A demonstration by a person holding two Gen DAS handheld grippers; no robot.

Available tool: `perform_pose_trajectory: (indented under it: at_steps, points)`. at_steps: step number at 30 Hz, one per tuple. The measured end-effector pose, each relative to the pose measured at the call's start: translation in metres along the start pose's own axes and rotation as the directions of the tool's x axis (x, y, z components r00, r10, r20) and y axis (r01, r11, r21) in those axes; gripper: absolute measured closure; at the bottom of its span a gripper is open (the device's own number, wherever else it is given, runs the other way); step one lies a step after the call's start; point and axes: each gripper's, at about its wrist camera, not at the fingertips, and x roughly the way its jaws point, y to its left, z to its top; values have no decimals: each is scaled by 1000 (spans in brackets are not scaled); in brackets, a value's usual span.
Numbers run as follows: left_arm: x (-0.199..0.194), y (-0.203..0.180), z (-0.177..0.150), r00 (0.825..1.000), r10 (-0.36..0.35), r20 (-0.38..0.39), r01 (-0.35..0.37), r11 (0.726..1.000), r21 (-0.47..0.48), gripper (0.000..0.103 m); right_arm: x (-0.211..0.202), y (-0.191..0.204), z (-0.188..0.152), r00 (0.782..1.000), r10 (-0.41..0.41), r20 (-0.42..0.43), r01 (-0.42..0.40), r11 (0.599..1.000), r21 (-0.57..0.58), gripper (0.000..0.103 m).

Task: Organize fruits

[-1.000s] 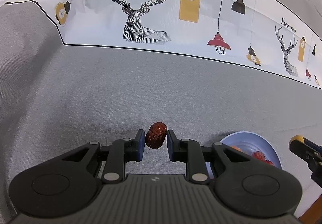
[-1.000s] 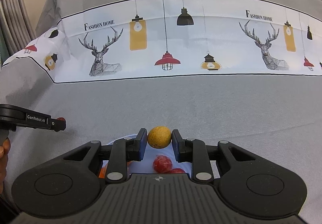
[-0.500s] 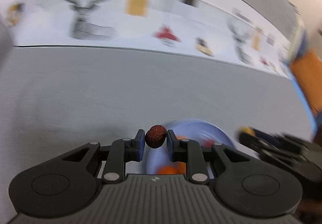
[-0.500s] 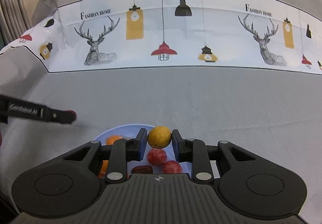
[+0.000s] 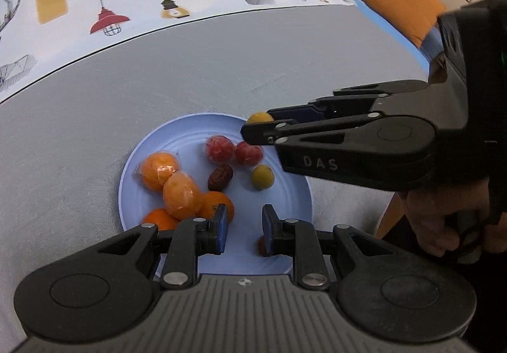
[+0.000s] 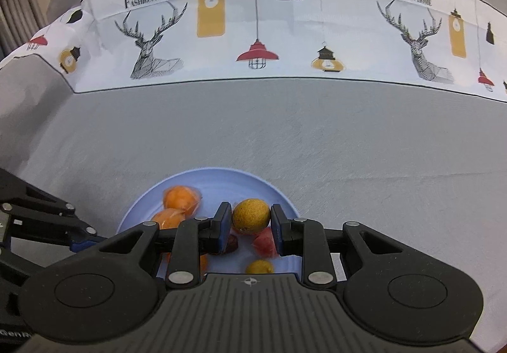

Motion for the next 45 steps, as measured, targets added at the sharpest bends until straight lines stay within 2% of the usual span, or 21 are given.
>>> perform_pose_trajectory:
  at_steps: [4,6,7,8,9,12,17,19,21,24,25,26,29,32,33,35,36,37,38,40,45]
  points:
    - [0,0,-3,1000,1,5,-1,1000,-6,78,-1,2,-2,1000,16,-6,-16,1000,-4,75]
    - [-1,4,-1,1000,13,5,-13,1000,-16,69,-1,2,-3,999,47,-16,-47,999,3,73]
    - [-4,5,-2,1000,14,8,-14,1000,-23,59,-1,3,-4,998,53,-21,-53,999,3,69]
    - [-6,7,-2,1000,18,18,-18,999,-34,58,-2,4,-4,999,49,-20,-49,999,0,57]
    - [-9,10,-1,999,22,26,-21,999,-46,58,-5,5,-5,999,43,-10,-43,999,-5,54]
    - [-19,18,0,998,18,59,-12,995,-95,58,-13,2,-5,999,30,21,-30,1000,11,53]
    - [-37,19,-7,991,77,112,-63,990,-123,58,-34,-12,-12,998,12,68,-18,996,87,45]
    - [-46,11,-11,984,118,136,-105,989,-103,58,-43,-14,-18,997,12,81,-20,994,105,37]
    - [-57,3,-15,972,169,163,-151,981,-119,57,-55,-15,-27,995,-5,102,-7,993,116,20]
    - [-73,-12,-23,963,206,171,-175,968,-181,33,-76,-14,-39,989,-27,146,10,993,117,6]
    - [-79,-18,-27,951,246,186,-208,956,-205,22,-83,-14,-42,986,-35,160,17,993,115,4]
    - [-83,-24,-31,938,280,202,-235,946,-224,17,-90,-13,-46,983,-48,175,28,993,114,1]
    - [-92,-39,-47,903,370,217,-296,903,-311,10,-105,-12,-57,976,-93,197,70,990,119,1]
    - [-86,-46,-73,889,404,216,-293,863,-412,6,-113,-13,-68,975,-111,193,84,986,146,1]
    - [-80,-47,-82,891,403,208,-293,862,-414,6,-114,-13,-71,976,-114,183,86,985,151,1]
    - [-61,-47,-89,927,360,107,-298,879,-372,6,-108,-13,-74,982,-113,152,91,985,145,1]
    - [-56,-45,-87,935,345,85,-293,884,-365,6,-105,-11,-76,983,-112,143,92,986,137,1]
    - [-56,-43,-86,933,345,106,-287,887,-362,6,-101,-10,-77,984,-113,137,95,987,130,1]
    - [-55,-43,-84,920,371,126,-310,885,-347,6,-98,-11,-78,984,-116,132,99,987,130,1]
    - [-50,-41,-78,903,413,116,-360,877,-319,6,-92,-12,-80,985,-111,133,92,986,139,1]
    - [-46,-32,-77,908,409,96,-348,860,-373,6,-85,-18,-90,985,-127,114,104,976,190,1]
